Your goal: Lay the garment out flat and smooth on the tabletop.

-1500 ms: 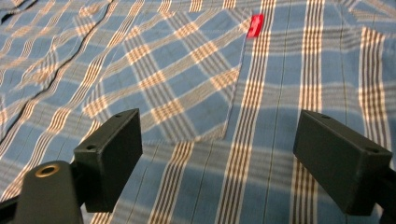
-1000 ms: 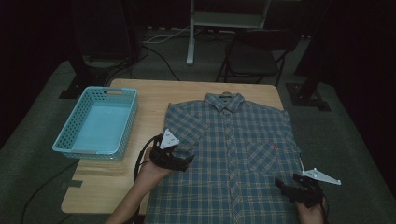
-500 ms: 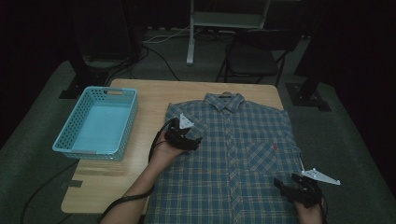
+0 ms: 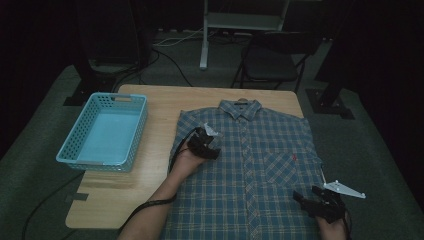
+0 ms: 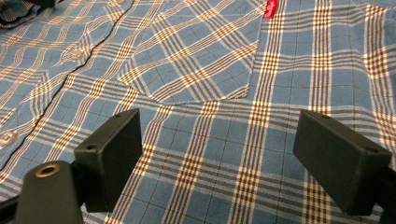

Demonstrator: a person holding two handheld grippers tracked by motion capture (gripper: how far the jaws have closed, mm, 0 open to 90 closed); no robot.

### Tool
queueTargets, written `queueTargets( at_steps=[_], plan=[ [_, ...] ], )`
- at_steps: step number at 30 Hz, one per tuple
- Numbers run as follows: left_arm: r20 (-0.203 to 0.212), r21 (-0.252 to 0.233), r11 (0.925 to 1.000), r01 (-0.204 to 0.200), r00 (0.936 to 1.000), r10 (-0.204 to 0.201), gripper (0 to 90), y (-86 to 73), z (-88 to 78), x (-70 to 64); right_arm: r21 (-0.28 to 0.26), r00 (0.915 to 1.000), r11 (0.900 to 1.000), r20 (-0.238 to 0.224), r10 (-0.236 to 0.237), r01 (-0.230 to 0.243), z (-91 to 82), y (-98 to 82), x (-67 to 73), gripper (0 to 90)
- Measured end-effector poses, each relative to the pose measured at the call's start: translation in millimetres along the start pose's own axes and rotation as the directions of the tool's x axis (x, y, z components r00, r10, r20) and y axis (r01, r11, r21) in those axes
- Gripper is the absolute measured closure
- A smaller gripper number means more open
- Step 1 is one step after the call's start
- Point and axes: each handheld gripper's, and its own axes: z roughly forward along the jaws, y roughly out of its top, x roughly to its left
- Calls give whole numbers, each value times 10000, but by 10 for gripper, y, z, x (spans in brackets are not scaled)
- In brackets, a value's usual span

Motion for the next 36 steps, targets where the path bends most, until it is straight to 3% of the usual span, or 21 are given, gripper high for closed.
queueTargets(
  at_steps=[2, 5, 7, 13, 20, 25, 27, 29, 32, 33, 36],
  plan=[
    [271, -159, 9995, 271, 9993, -267, 374, -20, 5, 35, 1, 10000, 10000, -17, 7, -7, -4, 3, -2, 151],
    [282, -254, 9990, 357, 9990, -350, 460, -31, 0, 52, 18, 10000, 10000, 5, 5, -5, -7, 1, -5, 151],
    [260, -273, 9990, 357, 9991, -349, 552, -30, -9, 76, 81, 10000, 10000, -29, 11, -11, -2, -2, -12, 151],
    [39, -448, 9954, 850, 9964, -849, 841, -30, -60, 172, 142, 10000, 9999, -88, 22, -21, 13, -11, -14, 152],
    [-120, -1099, 9854, 1304, 9911, -1325, 865, -28, -259, 317, 125, 9999, 9999, -150, 85, -83, 11, -13, -20, 152],
    [-294, -1420, 9805, 1356, 9896, -1411, 865, -24, -399, 393, 115, 9998, 9999, -181, 111, -109, 15, -15, -27, 152],
    [-397, -1807, 9706, 1590, 9849, -1687, 865, -23, -534, 468, 112, 9997, 9999, -203, 130, -128, 13, -16, -29, 152],
    [-404, -1855, 9691, 1628, 9841, -1730, 865, -26, -583, 501, 104, 9997, 9999, -201, 137, -135, 10, -17, -31, 152],
    [-819, -2262, 9549, 1924, 9731, -2154, 865, -64, -795, 640, 106, 9996, 9998, -222, 176, -173, 4, -17, -39, 152],
    [-819, -2262, 9549, 1924, 9731, -2154, 865, -64, -795, 640, 87, 9996, 9998, -223, 171, -169, 2, -17, -39, 152],
    [-1210, -2674, 9380, 2205, 9581, -2597, 863, -144, -1027, 784, 85, 9995, 9997, -237, 228, -226, 5, -19, -44, 152]
  ],
)
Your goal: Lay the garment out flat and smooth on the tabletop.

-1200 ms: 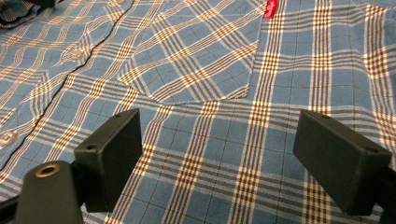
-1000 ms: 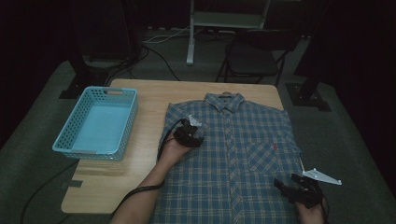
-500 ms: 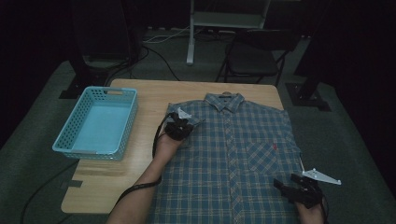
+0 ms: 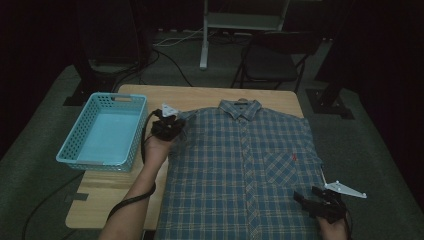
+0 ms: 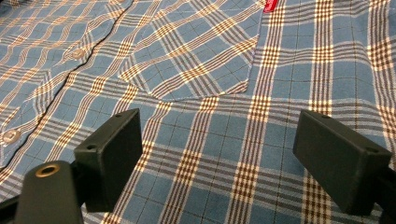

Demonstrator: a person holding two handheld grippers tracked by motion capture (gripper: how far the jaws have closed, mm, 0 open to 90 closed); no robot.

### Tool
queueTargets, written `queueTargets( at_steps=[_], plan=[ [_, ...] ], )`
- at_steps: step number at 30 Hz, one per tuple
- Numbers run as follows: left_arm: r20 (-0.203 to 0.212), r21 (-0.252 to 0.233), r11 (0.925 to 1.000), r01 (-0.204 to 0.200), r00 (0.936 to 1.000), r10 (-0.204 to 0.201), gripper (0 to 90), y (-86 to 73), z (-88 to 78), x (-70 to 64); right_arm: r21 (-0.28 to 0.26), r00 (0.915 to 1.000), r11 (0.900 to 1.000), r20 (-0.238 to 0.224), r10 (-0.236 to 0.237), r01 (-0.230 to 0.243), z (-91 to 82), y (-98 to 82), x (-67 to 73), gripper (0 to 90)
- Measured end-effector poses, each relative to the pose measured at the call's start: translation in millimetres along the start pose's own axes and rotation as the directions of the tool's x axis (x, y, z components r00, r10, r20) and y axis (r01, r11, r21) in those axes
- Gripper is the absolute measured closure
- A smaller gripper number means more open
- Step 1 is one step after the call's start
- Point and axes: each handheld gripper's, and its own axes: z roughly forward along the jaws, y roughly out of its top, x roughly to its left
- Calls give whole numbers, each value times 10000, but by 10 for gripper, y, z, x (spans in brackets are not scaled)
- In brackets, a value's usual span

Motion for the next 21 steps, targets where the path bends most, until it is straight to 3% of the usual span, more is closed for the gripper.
queueTargets(
  at_steps=[1, 4, 5, 6, 8, 9, 10, 11, 12, 13, 14, 15, 16, 19, 21],
  plan=[
    [0, 0, 10000, 0, 10000, 0, 862, 0, 0, 0, 6, 10000, 10000, 0, -19, 19, 2, -1, 0, 152],
    [-1027, -287, 9976, 625, 9926, -652, 862, -39, -218, 181, -12, 10000, 10000, -16, -16, 16, -1, 2, 7, 152],
    [-1027, -287, 9976, 625, 9926, -652, 862, -39, -218, 181, -18, 10000, 10000, -7, -22, 22, -2, 3, 7, 152],
    [-1581, -265, 9941, 1053, 9815, -1082, 859, -81, -306, 271, -23, 10000, 10000, -16, -8, 8, -1, 3, 6, 152],
    [-2219, -347, 9893, 1418, 9641, -1460, 814, -131, -387, 342, -7, 10000, 10000, -15, 14, -14, 2, 3, 4, 152],
    [-2219, -347, 9893, 1418, 9641, -1460, 758, -131, -387, 342, 4, 10000, 10000, -17, 16, -16, 2, 3, 3, 152],
    [-2729, -438, 9856, 1630, 9471, -1688, 672, -175, -461, 394, 4, 10000, 10000, -32, 21, -21, 3, 2, 4, 152],
    [-2729, -438, 9856, 1630, 9471, -1688, 625, -175, -461, 394, 13, 10000, 10000, -36, 38, -38, 3, 2, 4, 152],
    [-2563, -724, 9746, 2117, 9404, -2233, 569, -231, -534, 456, 23, 10000, 10000, -46, 39, -39, 4, 1, 5, 152],
    [-2563, -724, 9746, 2117, 9404, -2233, 534, -231, -534, 456, 23, 10000, 10000, -46, 39, -39, 4, 1, 5, 152],
    [-2480, -902, 9666, 2399, 9346, -2551, 531, -296, -595, 490, 14, 10000, 10000, -68, 49, -49, 5, 1, 7, 152],
    [-2480, -902, 9666, 2399, 9346, -2551, 509, -296, -595, 490, 14, 10000, 10000, -68, 49, -49, 5, 1, 7, 152],
    [-2367, -1008, 9607, 2585, 9317, -2755, 458, -358, -637, 503, 6, 10000, 10000, -76, 52, -52, 6, 3, 11, 152],
    [-2133, -1113, 9561, 2712, 9331, -2895, 397, -421, -671, 494, -6, 9999, 10000, -112, 41, -41, 8, 7, 17, 152],
    [-1676, -1282, 9510, 2812, 9390, -3003, 395, -522, -724, 446, -19, 9999, 10000, -141, 24, -24, 6, 12, 28, 152]
  ],
)
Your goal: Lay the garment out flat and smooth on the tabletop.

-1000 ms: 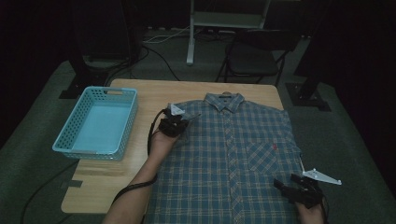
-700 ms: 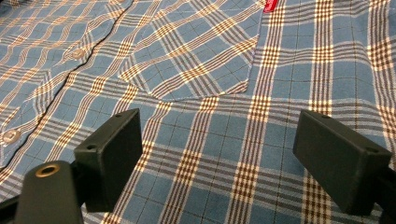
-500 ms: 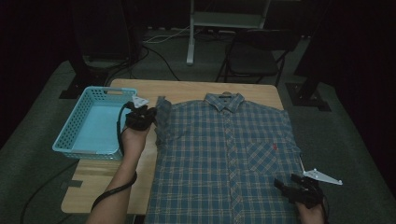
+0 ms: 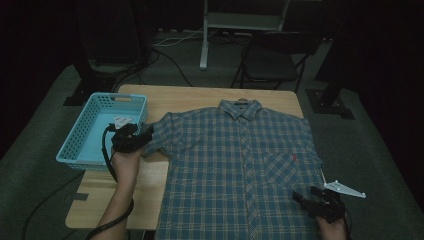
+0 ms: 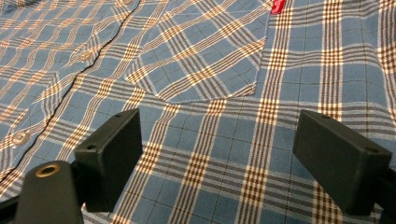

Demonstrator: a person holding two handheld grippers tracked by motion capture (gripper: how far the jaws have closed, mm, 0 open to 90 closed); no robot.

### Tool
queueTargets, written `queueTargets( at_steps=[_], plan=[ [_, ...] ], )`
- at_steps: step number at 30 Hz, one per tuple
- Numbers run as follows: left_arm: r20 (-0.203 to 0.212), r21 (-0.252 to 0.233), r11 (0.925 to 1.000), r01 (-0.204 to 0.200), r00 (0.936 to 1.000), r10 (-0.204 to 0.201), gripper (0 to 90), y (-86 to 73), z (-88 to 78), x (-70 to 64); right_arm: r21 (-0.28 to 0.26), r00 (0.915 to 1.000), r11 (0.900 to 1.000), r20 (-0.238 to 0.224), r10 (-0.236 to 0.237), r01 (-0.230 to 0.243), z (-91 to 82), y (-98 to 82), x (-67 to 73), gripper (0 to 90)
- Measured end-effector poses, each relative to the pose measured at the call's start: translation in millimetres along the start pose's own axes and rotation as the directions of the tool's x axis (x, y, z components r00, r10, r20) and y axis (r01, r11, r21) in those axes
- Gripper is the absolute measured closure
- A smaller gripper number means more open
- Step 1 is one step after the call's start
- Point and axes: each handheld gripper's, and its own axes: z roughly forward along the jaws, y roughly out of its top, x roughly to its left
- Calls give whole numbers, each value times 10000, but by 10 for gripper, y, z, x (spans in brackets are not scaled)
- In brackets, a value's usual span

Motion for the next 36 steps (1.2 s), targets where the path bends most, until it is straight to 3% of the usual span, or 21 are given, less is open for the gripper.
queueTargets(
  at_steps=[11, 13, 18, 22, 28, 31, 34, 36],
  plan=[
    [625, -300, 9993, 229, 9978, -210, 277, -254, -220, 35, 38, 10000, 10000, -41, 2, -2, 8, -10, 8, 152],
    [753, -317, 9991, 296, 9968, -271, 191, -297, -277, 57, 33, 10000, 10000, -49, -3, 3, 9, -12, 8, 152],
    [973, -596, 9977, 319, 9949, -260, 190, -367, -394, 67, 31, 10000, 10000, -58, -4, 4, 7, -10, 9, 152],
    [1205, -684, 9977, -27, 9927, 109, 190, -433, -492, 57, 42, 10000, 10000, -77, 3, -3, 9, -12, 11, 152],
    [1140, -680, 9974, -252, 9929, 329, 190, -537, -600, 2, 56, 10000, 10000, -69, 18, -17, 11, -15, 16, 152],
    [1203, -712, 9971, -279, 9921, 363, 113, -599, -665, -25, 47, 10000, 10000, -69, 15, -15, 9, -17, 15, 152],
    [902, -761, 9944, -737, 9927, 805, 113, -661, -711, -68, 48, 10000, 10000, -43, 70, -70, 10, -18, 6, 152],
    [853, -844, 9939, -708, 9933, 780, 113, -704, -733, -76, 35, 10000, 10000, -69, 37, -37, 13, -15, 10, 152]
  ],
)
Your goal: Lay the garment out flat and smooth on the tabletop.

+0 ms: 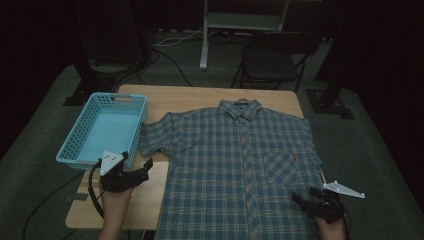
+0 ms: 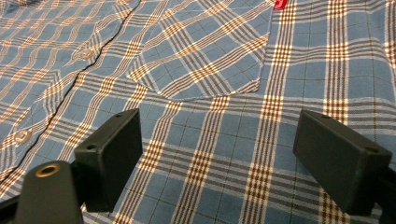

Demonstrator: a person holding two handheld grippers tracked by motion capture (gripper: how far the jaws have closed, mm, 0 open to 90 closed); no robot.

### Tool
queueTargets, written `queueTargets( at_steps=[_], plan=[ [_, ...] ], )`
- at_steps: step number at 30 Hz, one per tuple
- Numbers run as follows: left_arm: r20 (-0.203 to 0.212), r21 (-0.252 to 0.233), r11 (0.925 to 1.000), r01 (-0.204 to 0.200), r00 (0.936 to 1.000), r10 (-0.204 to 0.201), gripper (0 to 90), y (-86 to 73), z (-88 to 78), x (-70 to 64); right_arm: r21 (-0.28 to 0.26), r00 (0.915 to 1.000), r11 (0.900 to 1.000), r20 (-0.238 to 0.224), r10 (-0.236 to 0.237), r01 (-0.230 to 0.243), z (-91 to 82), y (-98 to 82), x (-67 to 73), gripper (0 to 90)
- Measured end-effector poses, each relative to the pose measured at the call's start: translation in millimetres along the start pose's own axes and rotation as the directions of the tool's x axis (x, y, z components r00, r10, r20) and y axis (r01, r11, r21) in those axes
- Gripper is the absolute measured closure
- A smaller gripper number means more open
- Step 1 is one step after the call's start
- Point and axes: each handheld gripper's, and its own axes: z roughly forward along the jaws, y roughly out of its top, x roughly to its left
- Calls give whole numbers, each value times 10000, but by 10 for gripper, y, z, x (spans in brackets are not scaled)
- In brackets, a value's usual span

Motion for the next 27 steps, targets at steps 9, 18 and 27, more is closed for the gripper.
queueTargets(
  at_steps=[9, 18, 27],
  plan=[
    [-137, 41, 9991, -427, 9990, 428, 112, -210, -137, -47, 6, 10000, 10000, 39, 42, -42, -12, -15, 0, 152],
    [-236, -181, 9989, -433, 9988, 429, 113, -405, -285, -22, 39, 10000, 10000, 49, 80, -80, -3, -38, 0, 152],
    [-539, 36, 9978, -658, 9964, 658, 113, -628, -301, -31, 57, 9999, 10000, 83, 79, -80, 12, -56, 2, 152]
  ],
)
